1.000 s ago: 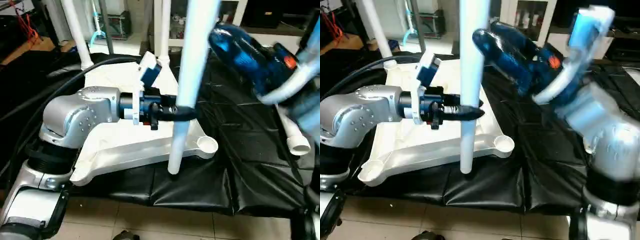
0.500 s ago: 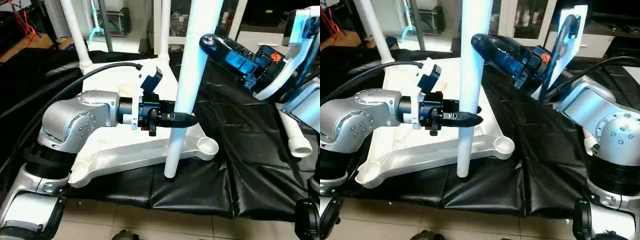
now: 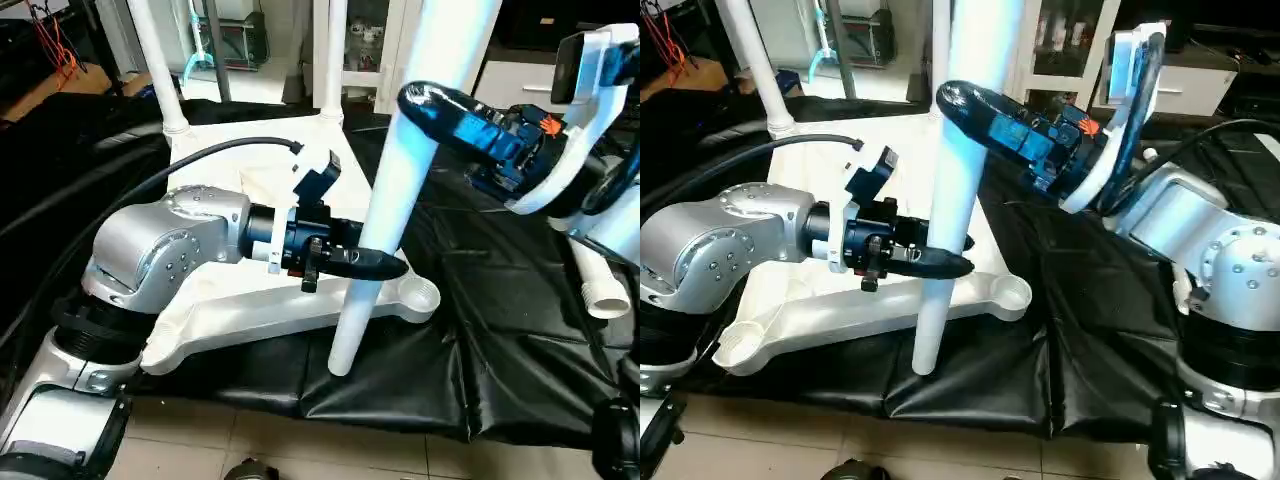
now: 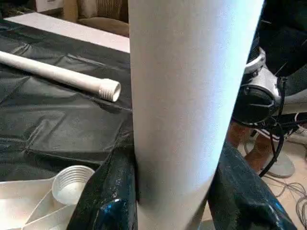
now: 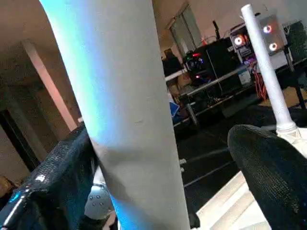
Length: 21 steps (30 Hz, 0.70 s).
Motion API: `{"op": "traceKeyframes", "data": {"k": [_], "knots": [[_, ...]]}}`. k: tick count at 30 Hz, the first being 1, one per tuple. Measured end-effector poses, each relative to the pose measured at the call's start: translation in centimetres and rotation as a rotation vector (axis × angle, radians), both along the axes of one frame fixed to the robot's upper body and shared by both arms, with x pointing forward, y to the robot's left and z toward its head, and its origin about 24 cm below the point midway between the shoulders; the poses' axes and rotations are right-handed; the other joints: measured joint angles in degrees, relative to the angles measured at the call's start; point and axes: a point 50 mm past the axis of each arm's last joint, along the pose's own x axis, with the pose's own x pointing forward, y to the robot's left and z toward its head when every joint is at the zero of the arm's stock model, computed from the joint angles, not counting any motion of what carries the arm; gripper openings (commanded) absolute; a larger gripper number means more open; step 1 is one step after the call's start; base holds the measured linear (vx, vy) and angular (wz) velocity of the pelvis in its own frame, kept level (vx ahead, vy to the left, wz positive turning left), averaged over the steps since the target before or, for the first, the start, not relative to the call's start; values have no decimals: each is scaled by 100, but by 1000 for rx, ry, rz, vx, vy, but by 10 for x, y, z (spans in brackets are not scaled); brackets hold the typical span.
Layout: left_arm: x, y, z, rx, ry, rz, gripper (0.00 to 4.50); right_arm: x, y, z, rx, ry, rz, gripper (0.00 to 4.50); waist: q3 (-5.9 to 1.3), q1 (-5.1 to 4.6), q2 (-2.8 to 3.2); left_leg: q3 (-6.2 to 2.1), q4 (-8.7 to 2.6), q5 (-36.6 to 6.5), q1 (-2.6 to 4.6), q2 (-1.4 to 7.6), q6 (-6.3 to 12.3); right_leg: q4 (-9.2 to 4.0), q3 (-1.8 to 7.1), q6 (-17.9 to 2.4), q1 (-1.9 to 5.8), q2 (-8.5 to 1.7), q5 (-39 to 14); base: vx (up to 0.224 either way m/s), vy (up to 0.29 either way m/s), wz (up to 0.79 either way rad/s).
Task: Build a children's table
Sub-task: Insert table leg to table base
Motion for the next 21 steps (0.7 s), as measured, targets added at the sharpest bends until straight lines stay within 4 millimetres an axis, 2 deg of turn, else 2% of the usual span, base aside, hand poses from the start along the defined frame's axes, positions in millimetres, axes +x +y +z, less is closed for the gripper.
{"op": "traceKeyframes", "data": {"k": [3, 4, 6, 14, 21], "knots": [[-1, 0, -1, 13, 1, -7, 168, -1, 1, 0, 2, 4, 17, 403, 0, 0, 0, 0, 0, 0, 0, 0, 0, 0, 0, 0, 0, 0, 0, 0, 0, 0], [-1, 1, -1, 14, 2, -10, 168, -2, 1, 0, 3, 4, 22, 379, 0, 1, 0, 0, 0, 0, 0, 0, 0, 0, 0, 0, 0, 0, 0, 0, 0, 0], [-1, 1, -1, 18, 2, -9, 168, -2, 2, -1, 3, 2, 29, 372, 0, 1, 0, 0, 0, 0, 0, 0, -1, 0, 0, 0, 0, 0, 0, 0, 0, 0], [-4, 2, -6, 53, 20, -36, 168, -5, 4, -1, -35, -7, 57, 288, 0, 2, 0, 0, 0, 1, 0, 0, -1, 1, 0, 0, 0, 0, 0, 0, 0, 0], [-5, 2, -10, 84, 19, -41, 168, -7, 4, -3, -52, -7, 78, 234, 0, 5, 0, 0, 0, 1, -1, 0, -1, 1, 0, 0, 0, 0, 0, 0, 0, 0]]}}
